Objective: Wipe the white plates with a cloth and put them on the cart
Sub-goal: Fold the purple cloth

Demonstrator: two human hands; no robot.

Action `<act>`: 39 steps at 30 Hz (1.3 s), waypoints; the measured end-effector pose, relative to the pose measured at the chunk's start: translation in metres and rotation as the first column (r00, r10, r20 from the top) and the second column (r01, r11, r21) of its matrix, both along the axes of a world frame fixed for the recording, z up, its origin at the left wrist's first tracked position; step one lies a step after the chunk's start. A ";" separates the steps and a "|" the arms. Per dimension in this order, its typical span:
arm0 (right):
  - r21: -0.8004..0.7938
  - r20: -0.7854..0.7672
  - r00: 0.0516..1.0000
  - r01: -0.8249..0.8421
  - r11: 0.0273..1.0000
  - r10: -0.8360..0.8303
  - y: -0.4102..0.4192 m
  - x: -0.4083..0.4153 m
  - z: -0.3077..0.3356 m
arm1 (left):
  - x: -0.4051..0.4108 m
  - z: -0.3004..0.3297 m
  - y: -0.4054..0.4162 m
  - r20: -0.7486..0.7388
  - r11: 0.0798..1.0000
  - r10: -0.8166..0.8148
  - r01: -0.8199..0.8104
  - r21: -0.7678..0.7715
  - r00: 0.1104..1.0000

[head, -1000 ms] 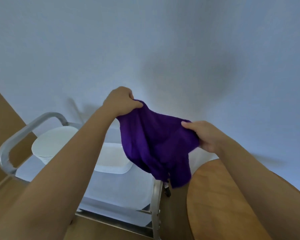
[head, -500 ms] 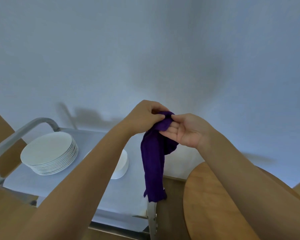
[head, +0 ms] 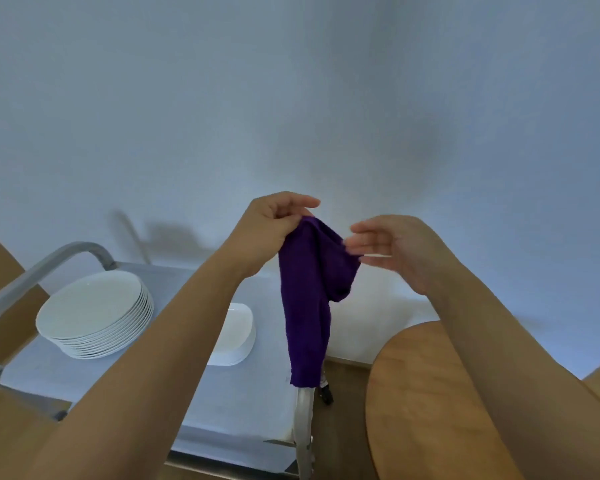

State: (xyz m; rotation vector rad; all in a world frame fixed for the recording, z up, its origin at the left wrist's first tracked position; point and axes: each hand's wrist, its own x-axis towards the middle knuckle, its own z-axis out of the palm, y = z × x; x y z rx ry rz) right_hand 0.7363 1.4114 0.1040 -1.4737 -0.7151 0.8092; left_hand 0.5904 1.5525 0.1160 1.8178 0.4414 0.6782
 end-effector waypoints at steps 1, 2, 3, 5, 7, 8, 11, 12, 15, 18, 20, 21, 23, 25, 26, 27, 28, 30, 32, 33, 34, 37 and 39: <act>0.037 0.122 0.990 0.060 0.998 -0.064 -0.002 0.002 0.000 | -0.001 0.002 0.001 0.005 0.996 -0.059 0.059 -0.064 0.998; 0.069 0.233 0.970 0.053 0.996 -0.068 -0.002 0.003 -0.001 | -0.001 0.005 0.001 0.017 0.985 -0.121 0.122 -0.118 0.993; 0.075 0.315 0.949 -0.029 0.997 0.004 -0.002 0.000 -0.003 | -0.002 0.009 0.002 0.028 0.972 -0.174 0.176 -0.157 0.984; -0.003 0.394 0.884 -0.272 0.962 0.251 -0.001 -0.009 -0.007 | -0.001 0.019 0.004 0.015 0.958 -0.241 0.240 -0.158 0.970; -0.064 0.381 0.836 -0.401 0.914 0.394 0.002 -0.018 -0.009 | -0.001 0.028 0.005 -0.042 0.966 -0.244 0.239 -0.102 0.969; -0.077 0.378 0.833 -0.407 0.910 0.405 0.002 -0.021 -0.010 | -0.001 0.031 0.005 -0.069 0.972 -0.225 0.219 -0.081 0.972; -0.221 0.553 0.752 -0.285 0.933 0.360 0.003 -0.031 -0.017 | 0.000 0.036 0.004 -0.087 0.987 -0.152 0.146 -0.072 0.985; -0.275 0.592 0.722 -0.238 0.932 0.359 0.003 -0.035 -0.021 | -0.001 0.037 0.004 -0.080 0.989 -0.132 0.126 -0.082 0.988; -0.388 0.588 0.718 -0.154 0.909 0.373 0.000 -0.036 -0.025 | -0.004 0.037 0.007 -0.087 0.995 -0.071 0.065 -0.072 0.994; -0.507 0.427 0.780 -0.211 0.836 0.457 -0.010 -0.012 -0.004 | -0.006 0.031 0.014 -0.160 0.996 0.089 -0.090 0.004 0.983; -0.453 0.355 0.836 -0.238 0.859 0.419 -0.013 0.009 0.014 | -0.005 0.025 0.016 -0.217 0.984 0.174 -0.175 0.013 0.961; -0.417 0.357 0.843 -0.242 0.876 0.403 -0.014 0.017 0.022 | -0.004 0.023 0.015 -0.252 0.979 0.203 -0.194 0.061 0.946; -0.394 0.400 0.811 -0.269 0.879 0.427 -0.013 0.028 0.032 | -0.003 0.019 0.012 -0.284 0.955 0.238 -0.170 0.245 0.929; -0.387 0.397 0.786 -0.324 0.863 0.473 -0.011 0.036 0.038 | -0.005 0.020 0.007 -0.271 0.911 0.205 -0.081 0.405 0.941; -0.361 0.363 0.797 -0.358 0.861 0.483 -0.011 0.041 0.040 | -0.007 0.022 0.005 -0.294 0.888 0.170 -0.017 0.459 0.940; -0.317 0.317 0.819 -0.384 0.867 0.478 -0.010 0.045 0.041 | -0.009 0.024 0.005 -0.344 0.866 0.136 0.057 0.496 0.929; -0.262 0.279 0.840 -0.400 0.879 0.465 -0.010 0.048 0.041 | -0.010 0.027 0.004 -0.407 0.846 0.111 0.129 0.517 0.907; -0.148 0.212 0.875 -0.411 0.900 0.435 -0.009 0.054 0.040 | -0.009 0.033 0.001 -0.497 0.839 0.048 0.235 0.491 0.866; -0.040 0.151 0.894 -0.420 0.906 0.422 -0.007 0.056 0.038 | -0.009 0.043 -0.003 -0.513 0.873 -0.054 0.290 0.392 0.857; 0.004 0.120 0.895 -0.434 0.901 0.430 -0.007 0.057 0.038 | -0.010 0.048 -0.005 -0.502 0.886 -0.103 0.309 0.345 0.858; 0.058 0.080 0.889 -0.456 0.888 0.452 -0.008 0.057 0.038 | -0.010 0.053 -0.008 -0.485 0.895 -0.148 0.325 0.305 0.862; 0.449 -0.228 0.694 -0.547 0.707 0.682 -0.011 0.050 0.026 | -0.006 0.069 -0.019 -0.387 0.904 -0.326 0.404 0.139 0.862; 0.627 -0.336 0.584 -0.446 0.639 0.738 -0.009 0.041 0.000 | 0.000 0.080 -0.027 -0.280 0.895 -0.425 0.446 0.012 0.861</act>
